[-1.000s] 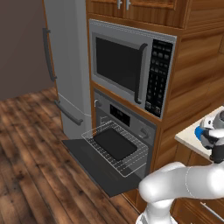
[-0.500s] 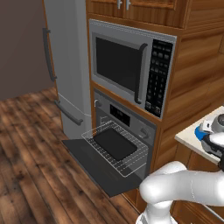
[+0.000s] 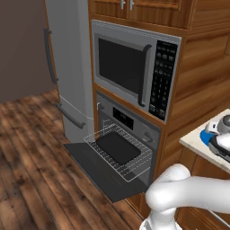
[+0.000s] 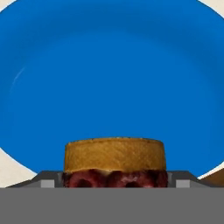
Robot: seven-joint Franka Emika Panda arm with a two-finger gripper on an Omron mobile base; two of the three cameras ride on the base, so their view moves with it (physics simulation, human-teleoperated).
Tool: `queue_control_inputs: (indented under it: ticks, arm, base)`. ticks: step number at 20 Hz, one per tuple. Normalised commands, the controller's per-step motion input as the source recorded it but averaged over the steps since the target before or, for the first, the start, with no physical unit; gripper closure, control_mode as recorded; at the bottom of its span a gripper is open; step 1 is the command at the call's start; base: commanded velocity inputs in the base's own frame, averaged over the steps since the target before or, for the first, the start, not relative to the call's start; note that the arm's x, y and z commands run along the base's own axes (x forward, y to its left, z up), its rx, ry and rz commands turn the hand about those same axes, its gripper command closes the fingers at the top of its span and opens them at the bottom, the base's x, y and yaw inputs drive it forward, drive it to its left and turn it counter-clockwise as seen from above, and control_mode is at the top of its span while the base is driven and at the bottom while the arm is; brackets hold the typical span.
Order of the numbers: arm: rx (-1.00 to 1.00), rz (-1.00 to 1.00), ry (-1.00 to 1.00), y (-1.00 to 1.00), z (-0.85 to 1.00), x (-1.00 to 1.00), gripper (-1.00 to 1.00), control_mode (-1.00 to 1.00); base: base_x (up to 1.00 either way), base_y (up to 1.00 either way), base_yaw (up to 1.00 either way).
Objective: Take the baked cake out of the oven and place it on the plate for cooling. Then close the oven door.
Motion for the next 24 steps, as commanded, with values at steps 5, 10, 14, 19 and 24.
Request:
queue_control_inputs:
  ticks: [5,10,14,19,24]
  arm:
    - [0.0,-0.03,0.0,-0.16,-0.34,0.2,1.0,-1.0]
    - [0.0,-0.01,0.0,-0.05,-0.52,-0.01,1.0,-1.0]
    - [0.0,0.0,0.02,-0.01,-0.33,-0.4,-1.0,-1.0]
    - [0.0,-0.02,0.01,0.03,0.02,-0.58,-1.0,-1.0]
    - [0.0,-0.06,0.0,0.15,0.32,-0.31,-1.0,-1.0]
  base:
    - [0.0,0.0,0.0]
    - [0.0,0.0,0.0]
    - [0.0,0.0,0.0]
    - [0.0,0.0,0.0]
    - [0.0,0.0,0.0]
